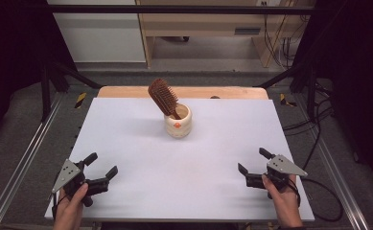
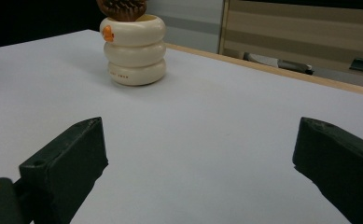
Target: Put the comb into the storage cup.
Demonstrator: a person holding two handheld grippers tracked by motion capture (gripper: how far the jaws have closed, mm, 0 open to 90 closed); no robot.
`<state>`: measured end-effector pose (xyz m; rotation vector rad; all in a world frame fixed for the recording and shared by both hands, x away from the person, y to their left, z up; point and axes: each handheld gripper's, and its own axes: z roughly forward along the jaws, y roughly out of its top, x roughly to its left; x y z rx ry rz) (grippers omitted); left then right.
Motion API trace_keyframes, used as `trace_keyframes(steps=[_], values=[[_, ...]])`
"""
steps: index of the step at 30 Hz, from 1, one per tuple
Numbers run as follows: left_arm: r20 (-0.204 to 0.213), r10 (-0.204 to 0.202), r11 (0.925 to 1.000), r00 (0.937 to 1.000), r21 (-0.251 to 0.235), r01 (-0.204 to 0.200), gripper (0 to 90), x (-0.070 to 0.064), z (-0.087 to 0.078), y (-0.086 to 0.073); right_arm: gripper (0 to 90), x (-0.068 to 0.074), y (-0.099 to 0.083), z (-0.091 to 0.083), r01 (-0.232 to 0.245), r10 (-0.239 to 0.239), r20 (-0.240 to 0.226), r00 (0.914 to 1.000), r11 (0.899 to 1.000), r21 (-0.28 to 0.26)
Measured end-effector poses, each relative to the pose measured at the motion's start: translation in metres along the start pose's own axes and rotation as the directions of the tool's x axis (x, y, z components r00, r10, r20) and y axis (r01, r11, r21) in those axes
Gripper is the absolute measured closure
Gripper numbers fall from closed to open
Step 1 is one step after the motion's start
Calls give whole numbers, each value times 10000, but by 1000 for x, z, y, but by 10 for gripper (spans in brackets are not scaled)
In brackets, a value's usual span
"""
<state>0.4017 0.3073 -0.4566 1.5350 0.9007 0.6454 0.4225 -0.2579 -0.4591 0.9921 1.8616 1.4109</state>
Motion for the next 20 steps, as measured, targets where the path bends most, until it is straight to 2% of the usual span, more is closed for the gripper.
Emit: trace_keyframes(steps=[7,15,18,20], values=[[113,48,9998,9999,-207,-45,36,-4,2,-1,33,2,-1,5,-89,88,-79,9999,9999,-85],[-78,-73,9961,9999,-883,66,36,-1,10,4,38,4,-2,17,-379,376,-199,9991,9992,-127],[-103,133,9965,9999,-828,-141,36,-1,14,5,38,2,-3,19,-541,537,-174,9984,9983,-237],[-118,96,9967,9999,-811,-105,36,0,14,4,37,1,-3,20,-607,603,-156,9981,9978,-251]])
